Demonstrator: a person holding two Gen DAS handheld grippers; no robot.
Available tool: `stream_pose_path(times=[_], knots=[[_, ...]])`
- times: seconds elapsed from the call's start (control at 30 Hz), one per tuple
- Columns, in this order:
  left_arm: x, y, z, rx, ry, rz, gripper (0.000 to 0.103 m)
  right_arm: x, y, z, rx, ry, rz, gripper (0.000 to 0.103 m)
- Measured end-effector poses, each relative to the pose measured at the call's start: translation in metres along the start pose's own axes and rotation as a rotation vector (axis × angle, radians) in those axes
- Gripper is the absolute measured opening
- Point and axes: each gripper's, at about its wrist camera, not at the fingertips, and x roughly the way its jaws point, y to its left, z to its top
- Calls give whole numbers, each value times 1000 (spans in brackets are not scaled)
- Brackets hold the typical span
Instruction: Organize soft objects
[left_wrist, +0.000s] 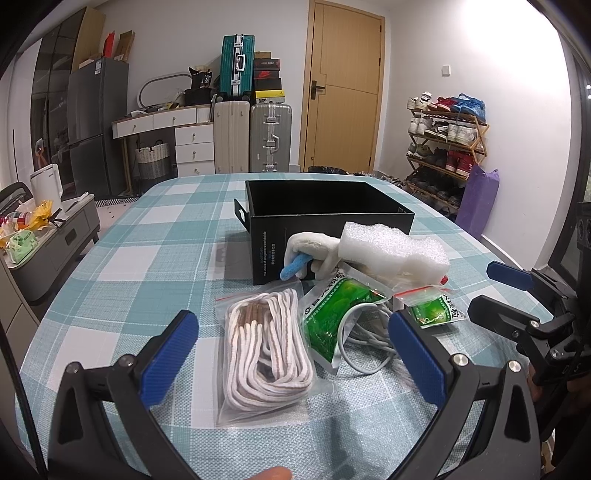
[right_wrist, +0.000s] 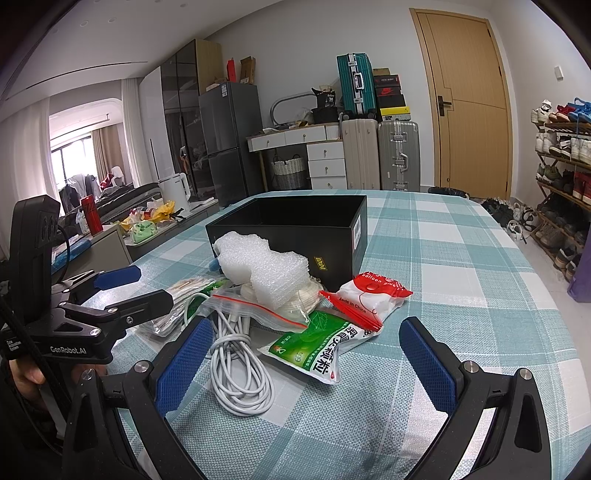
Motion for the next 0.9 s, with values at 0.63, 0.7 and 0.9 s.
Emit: stream_pose_path(times=[0.63, 0.7, 0.9], knots=[[3, 5, 2, 9, 20, 13, 103, 4, 0, 7, -14, 9, -14, 103], [3, 7, 4, 10, 28, 8, 103, 2, 2, 10, -21, 1, -15, 103], [3, 20, 10, -12, 41, 24, 103, 8, 8, 18, -51, 31, 14, 103]])
